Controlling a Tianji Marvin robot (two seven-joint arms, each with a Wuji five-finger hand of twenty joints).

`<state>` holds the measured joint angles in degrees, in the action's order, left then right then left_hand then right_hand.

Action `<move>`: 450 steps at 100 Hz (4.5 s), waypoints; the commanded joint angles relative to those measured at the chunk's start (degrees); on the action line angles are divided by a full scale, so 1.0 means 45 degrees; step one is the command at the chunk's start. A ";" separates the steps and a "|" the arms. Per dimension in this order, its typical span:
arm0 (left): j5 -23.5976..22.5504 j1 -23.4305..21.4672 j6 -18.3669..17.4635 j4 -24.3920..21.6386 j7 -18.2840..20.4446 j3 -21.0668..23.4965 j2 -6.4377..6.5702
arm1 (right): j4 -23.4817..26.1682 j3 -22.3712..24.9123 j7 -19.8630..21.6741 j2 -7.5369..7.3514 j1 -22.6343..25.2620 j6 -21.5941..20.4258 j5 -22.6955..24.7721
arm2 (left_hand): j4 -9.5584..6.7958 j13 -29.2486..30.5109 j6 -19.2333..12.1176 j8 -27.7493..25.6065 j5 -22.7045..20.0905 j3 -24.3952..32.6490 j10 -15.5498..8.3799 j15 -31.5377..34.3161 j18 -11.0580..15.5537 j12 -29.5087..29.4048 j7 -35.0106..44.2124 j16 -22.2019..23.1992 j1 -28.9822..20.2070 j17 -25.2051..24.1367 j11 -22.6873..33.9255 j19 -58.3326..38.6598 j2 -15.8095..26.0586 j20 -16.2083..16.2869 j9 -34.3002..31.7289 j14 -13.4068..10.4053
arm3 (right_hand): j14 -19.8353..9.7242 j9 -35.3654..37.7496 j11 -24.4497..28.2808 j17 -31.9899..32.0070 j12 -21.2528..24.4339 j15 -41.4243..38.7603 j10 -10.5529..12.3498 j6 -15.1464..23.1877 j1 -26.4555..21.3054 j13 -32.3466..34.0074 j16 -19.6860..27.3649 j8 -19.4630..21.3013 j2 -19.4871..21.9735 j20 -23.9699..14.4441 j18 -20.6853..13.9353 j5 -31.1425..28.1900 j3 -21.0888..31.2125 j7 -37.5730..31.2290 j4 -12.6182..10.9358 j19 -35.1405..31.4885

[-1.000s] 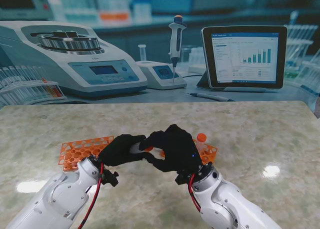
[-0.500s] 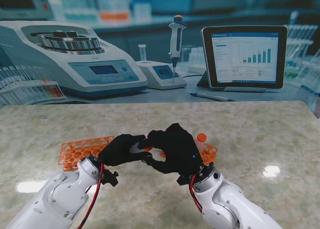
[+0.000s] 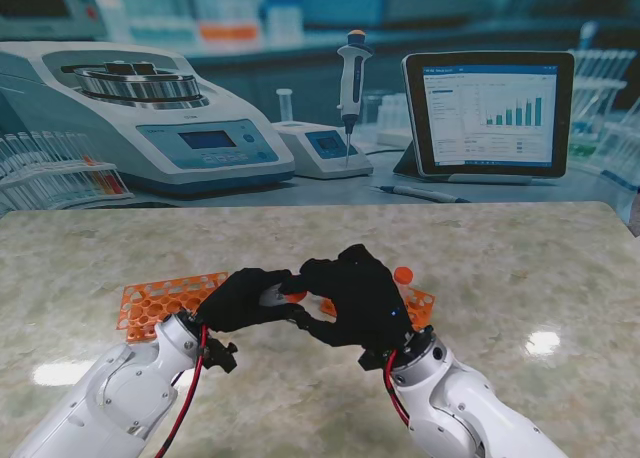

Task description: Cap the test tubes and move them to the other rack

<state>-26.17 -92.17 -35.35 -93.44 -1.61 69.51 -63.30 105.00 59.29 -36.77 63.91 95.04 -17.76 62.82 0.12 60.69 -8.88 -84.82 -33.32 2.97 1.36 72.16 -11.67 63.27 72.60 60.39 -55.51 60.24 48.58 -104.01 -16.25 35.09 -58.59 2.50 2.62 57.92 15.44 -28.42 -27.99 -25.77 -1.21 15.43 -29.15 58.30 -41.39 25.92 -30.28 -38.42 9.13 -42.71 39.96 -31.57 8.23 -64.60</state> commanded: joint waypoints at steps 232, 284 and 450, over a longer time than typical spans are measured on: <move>0.0031 -0.0050 -0.0111 -0.0141 0.0173 -0.0076 0.0033 | -0.0072 0.0465 0.2723 -0.0004 -0.0931 0.0072 -0.1207 | 0.0111 0.0313 -0.0464 -0.0852 0.0022 -0.0040 -0.0487 0.0143 0.1766 -0.0085 0.0771 0.0059 -0.0521 0.0430 0.0030 -0.2074 0.0834 0.0258 0.0091 -0.0524 | -0.0496 0.0491 0.0690 -0.0237 -0.0690 0.0093 0.0117 -0.1909 0.1625 0.0389 0.0028 0.2113 -0.0729 -0.0112 0.0476 -0.0892 0.0158 0.0749 -0.0335 0.0311; 0.0053 -0.0033 -0.0107 -0.0144 0.0208 -0.0113 0.0040 | -0.0256 0.0290 0.2645 0.0034 -0.1065 0.0103 -0.1335 | 0.0110 0.0310 -0.0464 -0.0849 0.0019 -0.0047 -0.0491 0.0132 0.1754 -0.0088 0.0772 0.0057 -0.0519 0.0427 0.0026 -0.2058 0.0826 0.0255 0.0094 -0.0524 | -0.0601 0.1219 0.0904 -0.0630 -0.1018 -0.0228 0.0286 -0.1282 -0.0974 0.0974 -0.0008 0.1350 -0.0632 0.0134 0.0352 -0.0917 -0.0737 -0.0742 0.0616 0.0080; 0.0049 -0.0053 -0.0165 -0.0130 0.0119 -0.0064 0.0018 | 0.0047 0.1064 0.3287 -0.0179 -0.0537 0.0124 -0.0809 | 0.0110 0.0309 -0.0481 -0.0846 0.0016 -0.0050 -0.0495 0.0115 0.1725 -0.0091 0.0774 0.0057 -0.0521 0.0424 0.0026 -0.2027 0.0824 0.0251 0.0093 -0.0522 | -0.0223 -0.1311 -0.0587 0.0785 0.0163 0.0631 -0.0124 -0.2535 0.1013 -0.0579 0.0213 0.1231 -0.0897 0.0054 0.0667 0.0476 -0.0504 0.2033 -0.0452 0.0755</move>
<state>-26.00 -92.29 -36.13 -93.71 -1.38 69.23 -63.18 104.74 63.79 -21.65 63.18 92.02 -17.63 58.97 0.12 60.69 -8.17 -84.85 -32.71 2.96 1.33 72.14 -11.10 63.26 72.62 60.37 -55.51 60.27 48.58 -104.02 -15.64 35.15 -58.58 2.49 1.02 54.24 13.69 -26.33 -28.08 -24.47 -1.19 5.38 -26.03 56.98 -41.12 32.19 -32.40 -38.30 10.95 -42.73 37.05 -23.78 7.60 -61.85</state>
